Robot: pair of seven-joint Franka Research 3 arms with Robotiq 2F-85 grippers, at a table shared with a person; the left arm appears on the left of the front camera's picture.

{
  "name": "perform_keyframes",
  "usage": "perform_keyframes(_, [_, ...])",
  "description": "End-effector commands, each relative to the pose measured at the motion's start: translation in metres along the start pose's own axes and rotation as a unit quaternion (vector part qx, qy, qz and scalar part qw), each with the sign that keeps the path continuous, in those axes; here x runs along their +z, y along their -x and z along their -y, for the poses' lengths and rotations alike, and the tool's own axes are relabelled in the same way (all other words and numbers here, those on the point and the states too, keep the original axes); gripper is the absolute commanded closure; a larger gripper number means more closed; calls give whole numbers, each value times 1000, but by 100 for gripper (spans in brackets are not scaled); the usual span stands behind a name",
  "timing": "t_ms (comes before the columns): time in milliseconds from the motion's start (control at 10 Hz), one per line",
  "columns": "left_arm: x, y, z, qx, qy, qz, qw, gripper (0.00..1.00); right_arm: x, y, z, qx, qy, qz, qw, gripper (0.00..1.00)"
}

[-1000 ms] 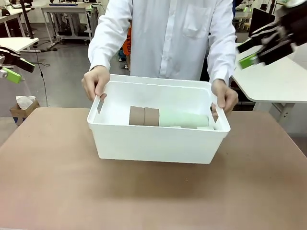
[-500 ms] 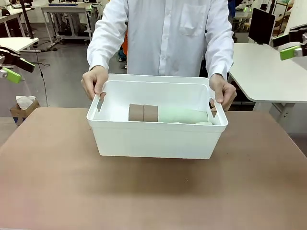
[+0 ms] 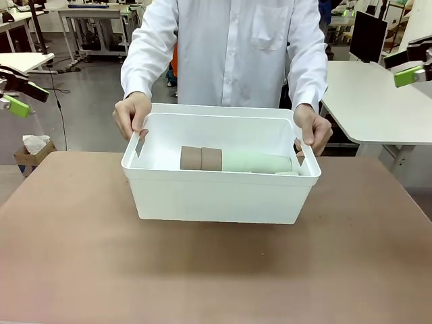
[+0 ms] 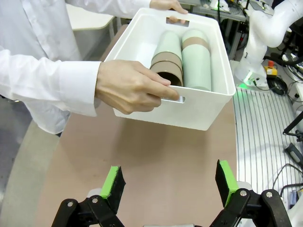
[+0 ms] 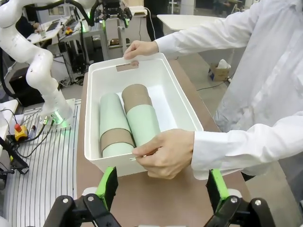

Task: Stack the cups and store them in the basket.
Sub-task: Place the stack of Reusable plastic cups into the Pantry Basket.

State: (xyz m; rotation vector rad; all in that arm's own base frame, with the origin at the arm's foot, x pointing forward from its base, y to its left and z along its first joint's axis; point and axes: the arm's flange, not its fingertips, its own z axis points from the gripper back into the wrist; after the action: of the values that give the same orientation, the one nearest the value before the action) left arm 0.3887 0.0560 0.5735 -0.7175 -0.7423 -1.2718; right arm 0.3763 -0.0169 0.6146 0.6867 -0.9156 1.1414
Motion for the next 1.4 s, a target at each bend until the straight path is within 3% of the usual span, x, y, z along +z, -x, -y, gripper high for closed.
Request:
perform_keyframes(0, [0,-2,1,2,-1,-2,1000,0,0,-2,3,12,-2,17,1000,0])
perform_keyframes(1300, [0,-2,1,2,-1,-2,1000,0,0,-2,3,12,-2,17,1000,0])
